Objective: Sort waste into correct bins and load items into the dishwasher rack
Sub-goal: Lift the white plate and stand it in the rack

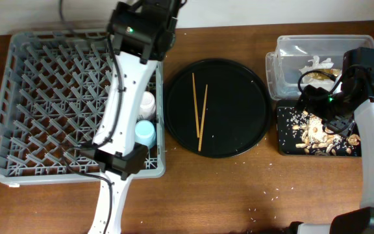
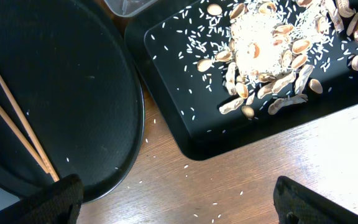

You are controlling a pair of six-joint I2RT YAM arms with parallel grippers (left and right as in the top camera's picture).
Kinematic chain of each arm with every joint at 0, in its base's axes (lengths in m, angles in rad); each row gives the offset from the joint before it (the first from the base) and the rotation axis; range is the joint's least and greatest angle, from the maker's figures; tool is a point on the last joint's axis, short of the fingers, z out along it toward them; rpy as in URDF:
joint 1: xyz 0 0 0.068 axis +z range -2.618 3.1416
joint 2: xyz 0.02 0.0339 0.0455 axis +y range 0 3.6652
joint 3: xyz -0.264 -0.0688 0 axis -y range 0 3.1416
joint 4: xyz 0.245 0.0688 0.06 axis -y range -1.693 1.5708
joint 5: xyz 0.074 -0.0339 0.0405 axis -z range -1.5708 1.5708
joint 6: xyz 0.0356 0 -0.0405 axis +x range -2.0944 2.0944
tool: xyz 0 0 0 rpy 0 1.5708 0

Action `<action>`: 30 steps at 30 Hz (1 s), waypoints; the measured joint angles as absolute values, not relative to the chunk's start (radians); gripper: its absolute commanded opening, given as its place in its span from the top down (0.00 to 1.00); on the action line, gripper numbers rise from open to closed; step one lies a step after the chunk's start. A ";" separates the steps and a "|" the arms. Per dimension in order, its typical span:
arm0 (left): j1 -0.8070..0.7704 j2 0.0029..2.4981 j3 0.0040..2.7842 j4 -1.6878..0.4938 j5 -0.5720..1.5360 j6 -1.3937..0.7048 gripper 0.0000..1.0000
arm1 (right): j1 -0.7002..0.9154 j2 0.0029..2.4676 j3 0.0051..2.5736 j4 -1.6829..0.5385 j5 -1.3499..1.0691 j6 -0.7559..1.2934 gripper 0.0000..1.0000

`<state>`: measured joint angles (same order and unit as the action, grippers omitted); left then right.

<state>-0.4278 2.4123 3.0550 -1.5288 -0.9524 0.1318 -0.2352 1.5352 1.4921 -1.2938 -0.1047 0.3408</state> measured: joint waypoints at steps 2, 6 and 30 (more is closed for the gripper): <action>-0.387 2.412 3.045 -1.529 -1.013 0.150 1.00 | -0.235 1.535 1.492 -1.294 -0.105 0.340 0.01; -0.286 2.412 2.989 -1.527 -1.053 0.176 1.00 | -0.235 1.535 1.492 -1.294 -0.105 0.340 0.02; -0.262 2.414 2.429 -1.136 -0.923 0.195 0.32 | -0.235 1.535 1.492 -1.294 -0.105 0.341 0.01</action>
